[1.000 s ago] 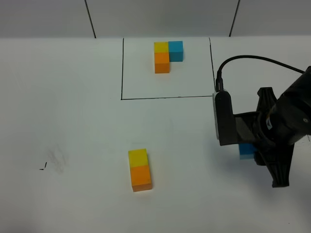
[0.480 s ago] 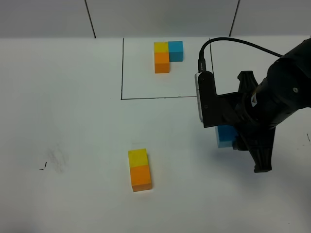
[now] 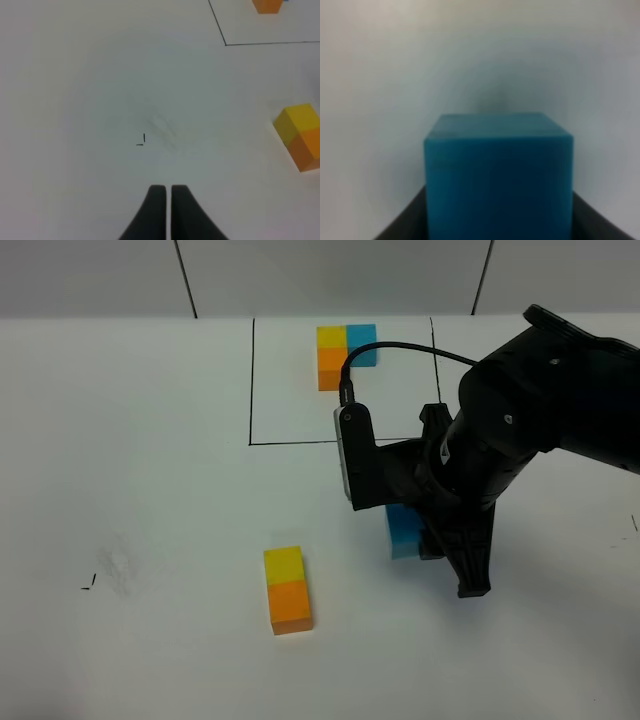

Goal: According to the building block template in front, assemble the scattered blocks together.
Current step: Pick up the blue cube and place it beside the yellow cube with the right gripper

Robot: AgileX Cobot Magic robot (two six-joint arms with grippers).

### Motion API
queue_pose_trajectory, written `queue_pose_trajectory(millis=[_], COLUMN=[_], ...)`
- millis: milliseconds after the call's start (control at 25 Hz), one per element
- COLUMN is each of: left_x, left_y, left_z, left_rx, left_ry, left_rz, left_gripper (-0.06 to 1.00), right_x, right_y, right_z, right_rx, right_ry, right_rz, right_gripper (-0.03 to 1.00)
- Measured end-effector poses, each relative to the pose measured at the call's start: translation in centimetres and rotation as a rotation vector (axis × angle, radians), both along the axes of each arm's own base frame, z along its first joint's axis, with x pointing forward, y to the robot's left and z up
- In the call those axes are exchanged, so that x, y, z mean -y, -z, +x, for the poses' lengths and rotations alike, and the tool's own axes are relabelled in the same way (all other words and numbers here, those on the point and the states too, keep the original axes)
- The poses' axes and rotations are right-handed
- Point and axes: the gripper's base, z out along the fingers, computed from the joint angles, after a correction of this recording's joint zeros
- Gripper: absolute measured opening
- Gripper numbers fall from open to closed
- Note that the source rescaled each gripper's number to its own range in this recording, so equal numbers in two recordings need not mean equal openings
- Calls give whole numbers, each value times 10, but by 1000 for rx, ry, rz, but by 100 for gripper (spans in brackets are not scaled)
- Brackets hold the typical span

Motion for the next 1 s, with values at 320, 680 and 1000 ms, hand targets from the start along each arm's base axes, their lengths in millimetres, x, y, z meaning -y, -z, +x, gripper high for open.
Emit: queue_pose_trajectory(millis=[320,680,1000], left_x=[0,0,0], left_y=[0,0,0], left_z=[0,0,0], left_rx=[0,0,0], left_ry=[0,0,0], left_rz=[0,0,0], left_gripper=[1,1,1], right_x=[-28,-35,-38], right_y=[21,45,51], right_z=[1,6,8], right_rx=[-21,-51,-47], right_ry=[-47,-64,-154], right_rz=[12,-4,-13], right_gripper=[52,52,52])
